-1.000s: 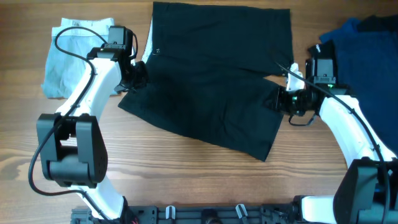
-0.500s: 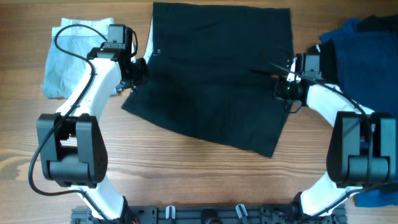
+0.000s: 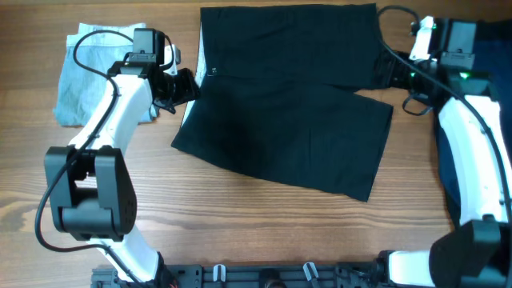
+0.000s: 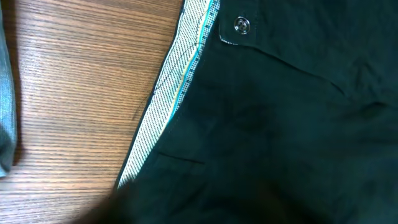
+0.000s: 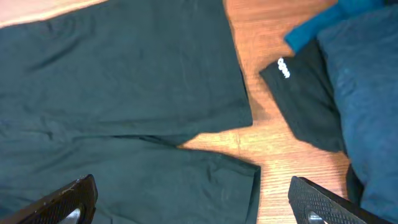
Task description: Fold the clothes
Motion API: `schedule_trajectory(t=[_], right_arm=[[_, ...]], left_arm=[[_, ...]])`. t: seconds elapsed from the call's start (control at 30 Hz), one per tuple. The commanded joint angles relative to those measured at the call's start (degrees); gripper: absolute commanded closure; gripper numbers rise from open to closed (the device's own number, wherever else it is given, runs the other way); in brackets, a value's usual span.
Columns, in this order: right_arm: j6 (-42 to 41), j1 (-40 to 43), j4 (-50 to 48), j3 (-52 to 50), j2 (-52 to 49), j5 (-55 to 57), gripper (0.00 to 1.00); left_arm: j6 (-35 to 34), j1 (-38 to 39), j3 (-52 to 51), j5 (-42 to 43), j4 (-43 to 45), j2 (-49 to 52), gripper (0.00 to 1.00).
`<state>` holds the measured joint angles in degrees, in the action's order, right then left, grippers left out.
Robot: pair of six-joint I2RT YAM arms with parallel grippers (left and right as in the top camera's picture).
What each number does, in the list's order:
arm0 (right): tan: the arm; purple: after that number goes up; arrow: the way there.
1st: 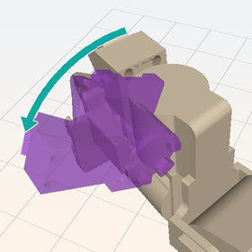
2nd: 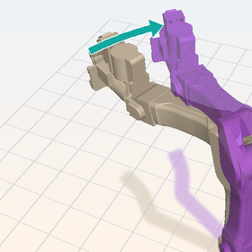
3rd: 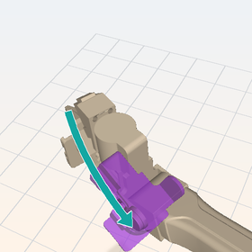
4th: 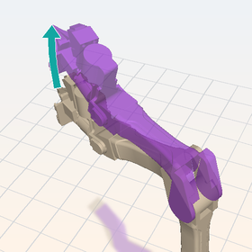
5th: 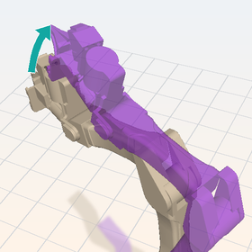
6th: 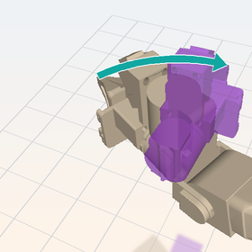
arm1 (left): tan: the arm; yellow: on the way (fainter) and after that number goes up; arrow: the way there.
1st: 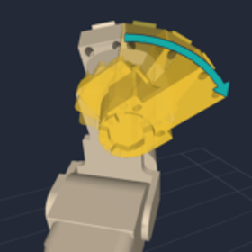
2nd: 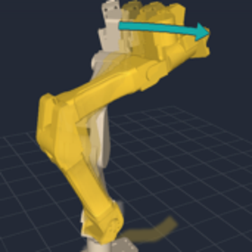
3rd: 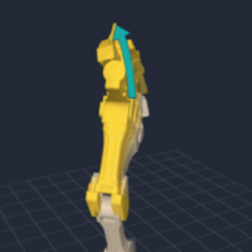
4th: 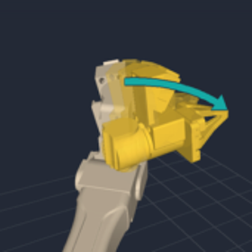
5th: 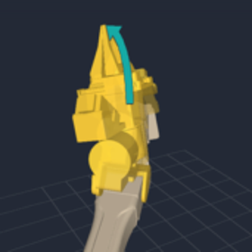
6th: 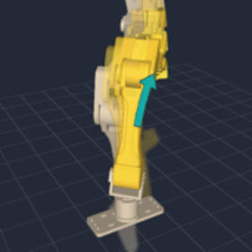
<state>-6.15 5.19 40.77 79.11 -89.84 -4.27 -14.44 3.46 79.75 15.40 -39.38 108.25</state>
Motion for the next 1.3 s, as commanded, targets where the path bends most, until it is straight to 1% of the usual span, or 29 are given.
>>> schedule_trajectory(t=[0.0,1.13,1.2,1.27], right_arm=[[0.13,0.13,0.37,0.37,-0.81,-0.92,0.0],[0.13,0.13,0.37,0.37,-0.81,-0.9,0.0],[0.13,0.13,0.39,0.37,-0.81,-0.92,0.01],[0.15,0.13,0.39,0.37,-0.81,-0.92,0.0]], left_arm=[[0.72,-0.37,-0.02,2.58,0.17,0.31,0.0],[0.72,-0.37,-0.02,2.58,0.31,0.31,0.0],[0.72,-0.39,-0.02,1.09,4.59,0.31,0.0],[0.81,-0.2,-0.04,1.49,6.58,0.33,0.0]])
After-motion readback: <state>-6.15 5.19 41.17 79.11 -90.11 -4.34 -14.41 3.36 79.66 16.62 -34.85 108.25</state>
